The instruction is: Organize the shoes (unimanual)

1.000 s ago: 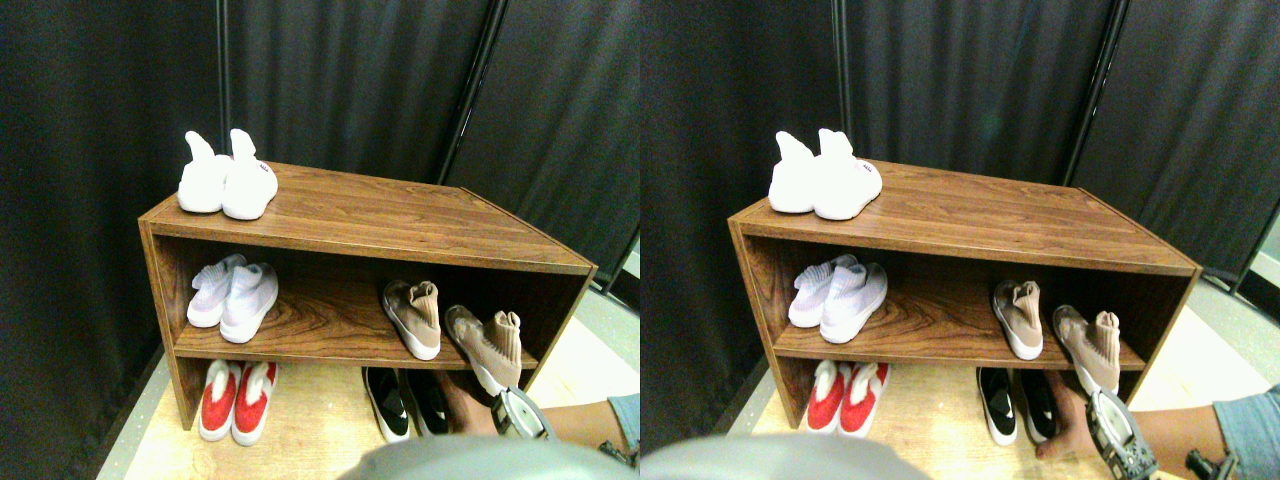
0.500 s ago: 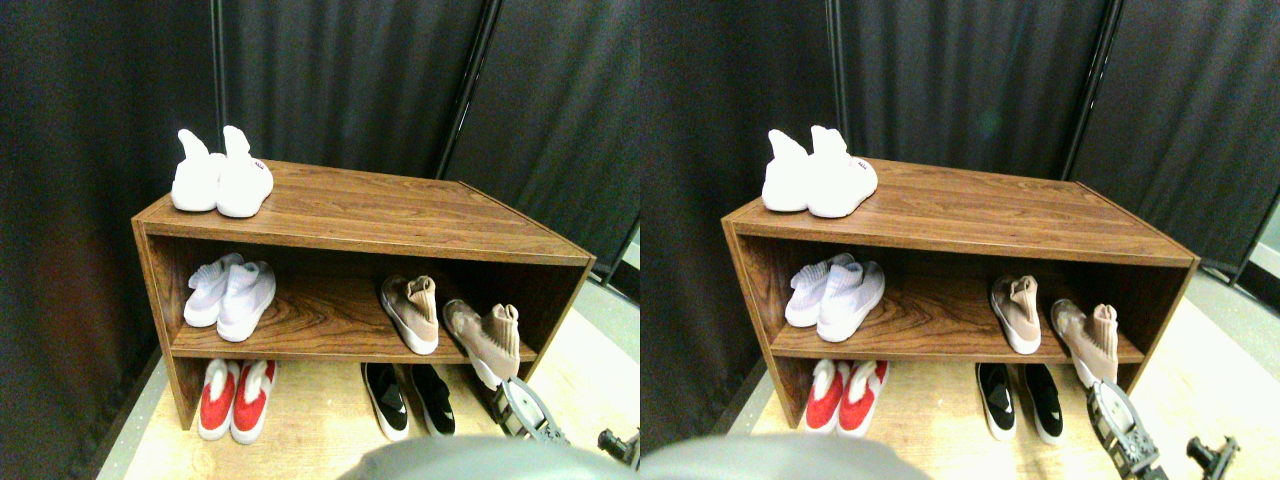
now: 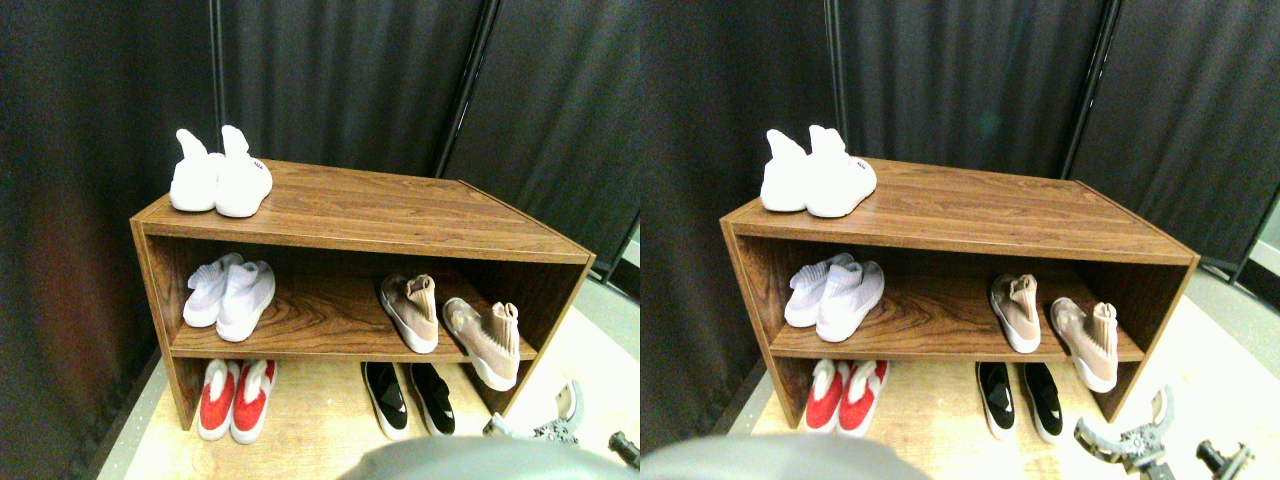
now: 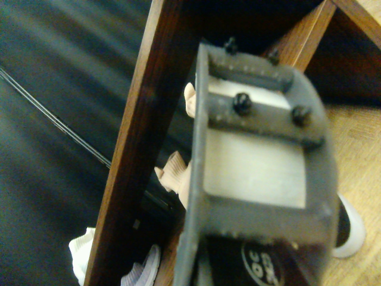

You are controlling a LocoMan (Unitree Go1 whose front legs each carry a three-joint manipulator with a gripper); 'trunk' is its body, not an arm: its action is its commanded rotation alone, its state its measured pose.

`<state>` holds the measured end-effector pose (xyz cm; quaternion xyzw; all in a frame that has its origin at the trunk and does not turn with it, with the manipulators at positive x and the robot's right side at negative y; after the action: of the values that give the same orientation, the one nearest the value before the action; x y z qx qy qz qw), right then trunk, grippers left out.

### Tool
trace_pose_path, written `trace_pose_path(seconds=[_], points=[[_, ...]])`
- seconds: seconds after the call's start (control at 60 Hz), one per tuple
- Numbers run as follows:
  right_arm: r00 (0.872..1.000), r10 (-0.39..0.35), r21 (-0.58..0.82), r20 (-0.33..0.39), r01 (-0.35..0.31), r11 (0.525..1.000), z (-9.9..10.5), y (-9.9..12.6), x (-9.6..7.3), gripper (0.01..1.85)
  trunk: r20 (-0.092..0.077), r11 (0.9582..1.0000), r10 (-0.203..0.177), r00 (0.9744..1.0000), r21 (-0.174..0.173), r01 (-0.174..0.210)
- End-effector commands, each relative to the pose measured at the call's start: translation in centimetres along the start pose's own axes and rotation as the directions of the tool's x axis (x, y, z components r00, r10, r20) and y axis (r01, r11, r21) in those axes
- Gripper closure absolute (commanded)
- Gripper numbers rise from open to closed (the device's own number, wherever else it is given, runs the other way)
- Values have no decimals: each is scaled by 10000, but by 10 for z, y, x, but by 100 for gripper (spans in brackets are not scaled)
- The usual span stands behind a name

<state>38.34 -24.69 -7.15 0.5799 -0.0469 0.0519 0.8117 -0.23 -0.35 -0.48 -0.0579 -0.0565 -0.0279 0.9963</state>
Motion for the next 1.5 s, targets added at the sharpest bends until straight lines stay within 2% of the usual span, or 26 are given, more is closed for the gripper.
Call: trace_pose_path(seconds=[0.017, 0.15, 0.2, 0.3, 0.467, 0.6, 0.833, 1.033, 1.133, 1.5], points=[[9998, 138, 60, 147, -138, 9999, 1, 1, 8, 57, -119, 9999, 8, 9999, -105, -9], [9991, -168, 243, -400, 178, 9995, 4, -8, 22, 57, -141, 9999, -31, 9999, -107, 29], [9973, -172, 390, -710, 200, 9990, 5, -13, 30, 58, -200, 9999, -35, 9998, -122, 32], [9951, -507, 442, -844, 546, 9975, 6, -21, 43, 59, -288, 9999, -8, 9996, -146, 3], [9922, -1064, 698, -642, 1108, 9914, -2, -29, 56, 51, -398, 9998, 47, 9992, -179, -54], [9894, -1324, 1005, -603, 1380, 9853, -4, -37, 63, 60, -533, 9997, 123, 9985, -191, -133], [9866, -1535, 1070, -563, 1588, 9815, -7, -44, 73, 64, -547, 9997, 149, 9984, -197, -160], [9861, -1561, 728, -566, 1600, 9844, -8, -44, 80, 54, -518, 9996, 148, 9985, -229, -160], [9867, -1445, 667, -746, 1495, 9865, -8, -43, 85, 55, -510, 9996, 145, 9986, -237, -157], [9838, -1656, 882, -685, 1713, 9813, -11, -43, 88, 55, -540, 9995, 156, 9984, -264, -170]])
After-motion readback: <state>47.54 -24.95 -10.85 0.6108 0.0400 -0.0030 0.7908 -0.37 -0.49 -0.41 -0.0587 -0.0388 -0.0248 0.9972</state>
